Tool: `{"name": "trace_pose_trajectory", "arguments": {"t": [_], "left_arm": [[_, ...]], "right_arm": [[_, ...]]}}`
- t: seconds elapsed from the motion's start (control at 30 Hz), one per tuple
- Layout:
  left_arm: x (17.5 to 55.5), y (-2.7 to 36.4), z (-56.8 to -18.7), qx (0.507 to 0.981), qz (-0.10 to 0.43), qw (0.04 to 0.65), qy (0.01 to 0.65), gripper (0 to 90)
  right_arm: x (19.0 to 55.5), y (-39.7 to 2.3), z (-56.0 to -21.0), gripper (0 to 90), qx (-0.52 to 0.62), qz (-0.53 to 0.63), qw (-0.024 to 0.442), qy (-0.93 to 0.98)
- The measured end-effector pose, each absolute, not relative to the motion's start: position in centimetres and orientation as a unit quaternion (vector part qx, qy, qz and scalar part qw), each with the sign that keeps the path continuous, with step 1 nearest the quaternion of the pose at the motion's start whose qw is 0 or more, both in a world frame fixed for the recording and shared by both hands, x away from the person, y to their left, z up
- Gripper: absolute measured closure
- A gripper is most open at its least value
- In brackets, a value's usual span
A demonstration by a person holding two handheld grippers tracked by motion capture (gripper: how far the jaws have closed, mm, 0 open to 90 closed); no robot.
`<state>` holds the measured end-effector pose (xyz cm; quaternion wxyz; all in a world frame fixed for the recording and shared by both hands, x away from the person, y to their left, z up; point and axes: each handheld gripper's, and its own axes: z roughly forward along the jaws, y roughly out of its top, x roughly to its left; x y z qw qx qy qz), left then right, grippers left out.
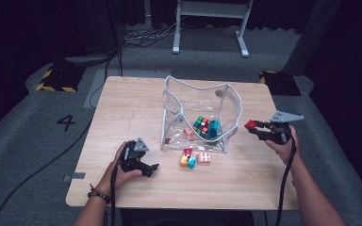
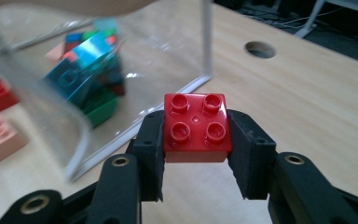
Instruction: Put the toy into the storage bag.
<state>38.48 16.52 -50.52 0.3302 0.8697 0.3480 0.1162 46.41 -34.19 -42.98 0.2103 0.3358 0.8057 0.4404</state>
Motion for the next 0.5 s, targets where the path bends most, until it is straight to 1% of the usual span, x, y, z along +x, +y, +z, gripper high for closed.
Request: {"name": "trace_pose_trajectory", "arguments": {"t": [0.03, 0.17, 0.23, 0.27, 0.33, 0.47, 0.5], "left_arm": [[38.5, 16.5, -50.5, 0.870, 0.116, 0.330, 0.348, 0.1], [38.5, 16.5, -50.5, 0.870, 0.116, 0.330, 0.348, 0.1], [38.5, 16.5, -50.5, 0.870, 0.116, 0.330, 0.348, 0.0], [38.5, 16.5, -50.5, 0.870, 0.116, 0.330, 0.348, 0.0], [38.5, 16.5, -50.5, 0.870, 0.116, 0.330, 0.348, 0.0], [38.5, 16.5, -50.5, 0.870, 0.116, 0.330, 0.348, 0.0], [38.5, 16.5, -50.5, 0.870, 0.116, 0.330, 0.348, 0.1]], "right_arm": [[47.6, -34.3, -42.2, 59.5, 0.341, 0.433, 0.226, 0.804], [49.0, -34.3, -41.0, 59.5, 0.341, 0.426, 0.237, 0.804], [49.8, -34.1, -39.9, 59.5, 0.339, 0.421, 0.244, 0.805], [50.4, -33.9, -38.7, 59.6, 0.337, 0.423, 0.256, 0.801], [50.5, -33.9, -38.2, 59.5, 0.336, 0.428, 0.255, 0.799], [51.1, -33.6, -35.4, 59.6, 0.325, 0.446, 0.261, 0.792], [51.3, -33.4, -34.1, 59.6, 0.318, 0.447, 0.268, 0.792]]}}
